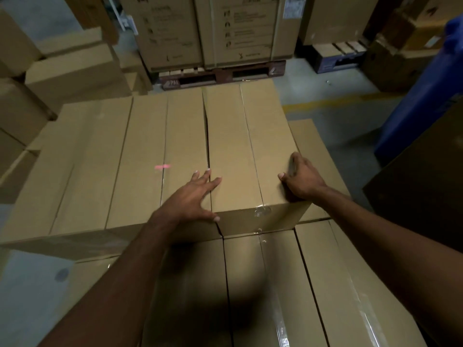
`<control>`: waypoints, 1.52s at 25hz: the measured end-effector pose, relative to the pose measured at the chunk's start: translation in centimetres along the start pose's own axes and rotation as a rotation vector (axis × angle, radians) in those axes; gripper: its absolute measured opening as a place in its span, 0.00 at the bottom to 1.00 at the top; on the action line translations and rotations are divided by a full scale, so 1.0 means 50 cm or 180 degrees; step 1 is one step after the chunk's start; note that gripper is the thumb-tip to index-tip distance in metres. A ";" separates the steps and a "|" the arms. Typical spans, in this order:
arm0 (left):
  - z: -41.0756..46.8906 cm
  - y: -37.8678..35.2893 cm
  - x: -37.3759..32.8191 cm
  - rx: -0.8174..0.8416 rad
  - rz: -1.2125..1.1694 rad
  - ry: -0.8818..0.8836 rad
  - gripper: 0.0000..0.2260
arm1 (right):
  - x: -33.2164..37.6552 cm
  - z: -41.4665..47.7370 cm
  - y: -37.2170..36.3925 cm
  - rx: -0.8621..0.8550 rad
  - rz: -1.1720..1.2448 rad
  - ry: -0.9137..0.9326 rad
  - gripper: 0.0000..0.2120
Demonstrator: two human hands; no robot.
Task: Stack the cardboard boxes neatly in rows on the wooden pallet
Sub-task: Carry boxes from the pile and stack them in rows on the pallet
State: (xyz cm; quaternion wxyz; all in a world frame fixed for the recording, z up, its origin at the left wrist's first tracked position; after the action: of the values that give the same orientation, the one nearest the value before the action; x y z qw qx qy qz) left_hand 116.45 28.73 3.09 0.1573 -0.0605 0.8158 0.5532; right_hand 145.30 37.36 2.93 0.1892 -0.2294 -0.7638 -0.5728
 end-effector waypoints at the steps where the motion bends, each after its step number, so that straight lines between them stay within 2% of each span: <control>1: -0.009 0.004 0.002 -0.0045 -0.0197 0.0031 0.53 | 0.010 -0.024 0.005 -0.0074 -0.0177 0.0023 0.37; 4: -0.062 0.020 -0.009 -0.0485 -0.0944 0.0147 0.46 | 0.047 -0.131 0.019 -0.0425 -0.0253 0.0257 0.35; 9: -0.270 0.054 -0.054 -0.1428 -0.2182 0.0312 0.29 | 0.117 -0.372 0.036 -0.0348 0.0183 0.0682 0.30; 12: -0.426 0.063 -0.083 -0.1728 -0.2250 0.0494 0.24 | 0.144 -0.523 0.039 -0.0336 0.0917 0.0491 0.27; 14: -0.543 0.042 -0.106 -0.1800 -0.2191 0.0613 0.23 | 0.162 -0.629 0.017 -0.0139 0.1412 0.0376 0.26; 18: -0.773 -0.020 -0.150 -0.2003 -0.2044 0.0702 0.22 | 0.178 -0.834 -0.026 0.0050 0.2000 0.0540 0.22; 22: -0.998 -0.050 -0.203 -0.2155 -0.2392 0.0924 0.22 | 0.170 -1.040 -0.031 0.0225 0.2132 0.0445 0.20; 26: -1.203 -0.028 -0.235 -0.2204 -0.2551 0.0990 0.21 | 0.230 -1.220 0.000 0.0250 0.2226 0.0423 0.18; 32: -1.465 -0.034 -0.114 -0.2295 -0.2968 0.1161 0.18 | 0.414 -1.433 -0.120 0.0606 0.2206 0.0653 0.17; 34: -1.553 -0.045 -0.029 -0.2275 -0.3396 0.1327 0.18 | 0.478 -1.494 -0.200 0.0674 0.2227 0.0643 0.17; 38: -1.732 -0.036 0.168 -0.2624 -0.4144 0.1678 0.16 | 0.637 -1.619 -0.382 0.0874 0.2521 0.0445 0.16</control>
State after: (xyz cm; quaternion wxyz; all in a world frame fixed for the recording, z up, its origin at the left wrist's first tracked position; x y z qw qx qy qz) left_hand 92.58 -51.14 28.09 0.2152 -0.7039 0.3582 0.5743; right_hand 110.36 -40.81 27.51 0.4748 -0.4385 -0.6713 -0.3630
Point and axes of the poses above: each hand's wrist, its own z-axis towards the middle knuckle, its own y-axis out of the back of the hand, x = y × z, the point moved 8 cm from there along z, towards the middle knuckle, and after that the axes turned 2 degrees about -x, right-handed, at the moved point
